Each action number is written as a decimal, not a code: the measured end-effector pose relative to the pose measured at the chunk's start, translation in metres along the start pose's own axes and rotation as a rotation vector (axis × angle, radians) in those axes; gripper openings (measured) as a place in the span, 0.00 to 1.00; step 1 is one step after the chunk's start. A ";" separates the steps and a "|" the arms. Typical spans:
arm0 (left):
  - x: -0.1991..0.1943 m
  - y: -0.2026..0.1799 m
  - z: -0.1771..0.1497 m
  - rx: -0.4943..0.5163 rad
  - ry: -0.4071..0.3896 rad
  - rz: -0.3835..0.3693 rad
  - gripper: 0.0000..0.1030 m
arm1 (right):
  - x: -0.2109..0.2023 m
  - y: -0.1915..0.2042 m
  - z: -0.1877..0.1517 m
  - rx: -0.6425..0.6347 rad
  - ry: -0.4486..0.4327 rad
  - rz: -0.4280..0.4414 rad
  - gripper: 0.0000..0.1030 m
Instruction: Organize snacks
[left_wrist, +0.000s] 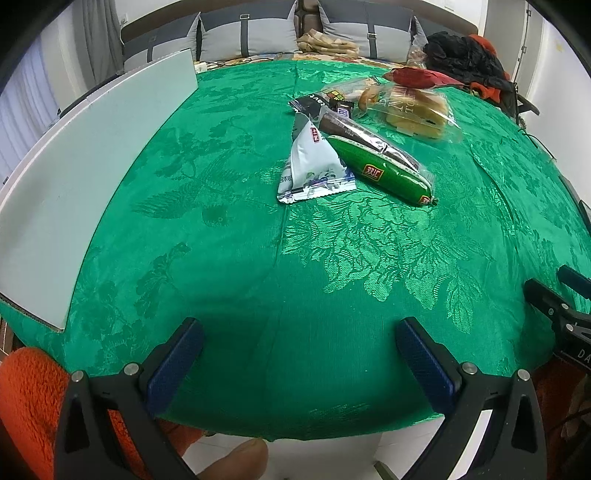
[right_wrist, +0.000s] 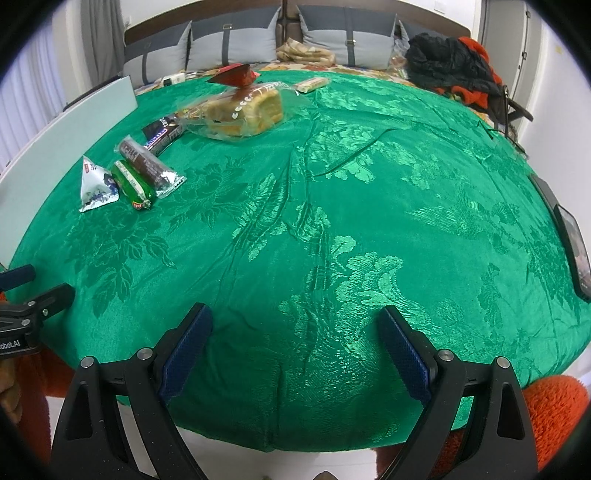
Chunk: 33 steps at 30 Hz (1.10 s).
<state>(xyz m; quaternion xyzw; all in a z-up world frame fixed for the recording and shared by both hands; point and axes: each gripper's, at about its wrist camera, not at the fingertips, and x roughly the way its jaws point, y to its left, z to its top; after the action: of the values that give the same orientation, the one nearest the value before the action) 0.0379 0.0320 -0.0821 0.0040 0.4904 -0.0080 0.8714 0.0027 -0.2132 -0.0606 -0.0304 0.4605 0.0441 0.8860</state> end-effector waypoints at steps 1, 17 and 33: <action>0.000 0.000 0.000 0.000 0.000 -0.001 1.00 | 0.000 0.000 0.000 0.000 0.000 0.000 0.91; 0.000 -0.001 0.000 0.003 0.008 -0.003 1.00 | 0.000 0.000 0.000 0.002 -0.001 0.000 0.92; 0.000 0.007 0.008 -0.015 0.043 -0.076 1.00 | 0.000 0.001 0.000 0.017 -0.013 -0.005 0.92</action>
<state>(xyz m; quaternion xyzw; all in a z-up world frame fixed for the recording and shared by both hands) 0.0450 0.0384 -0.0780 -0.0211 0.5087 -0.0374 0.8599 0.0023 -0.2122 -0.0605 -0.0237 0.4552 0.0381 0.8893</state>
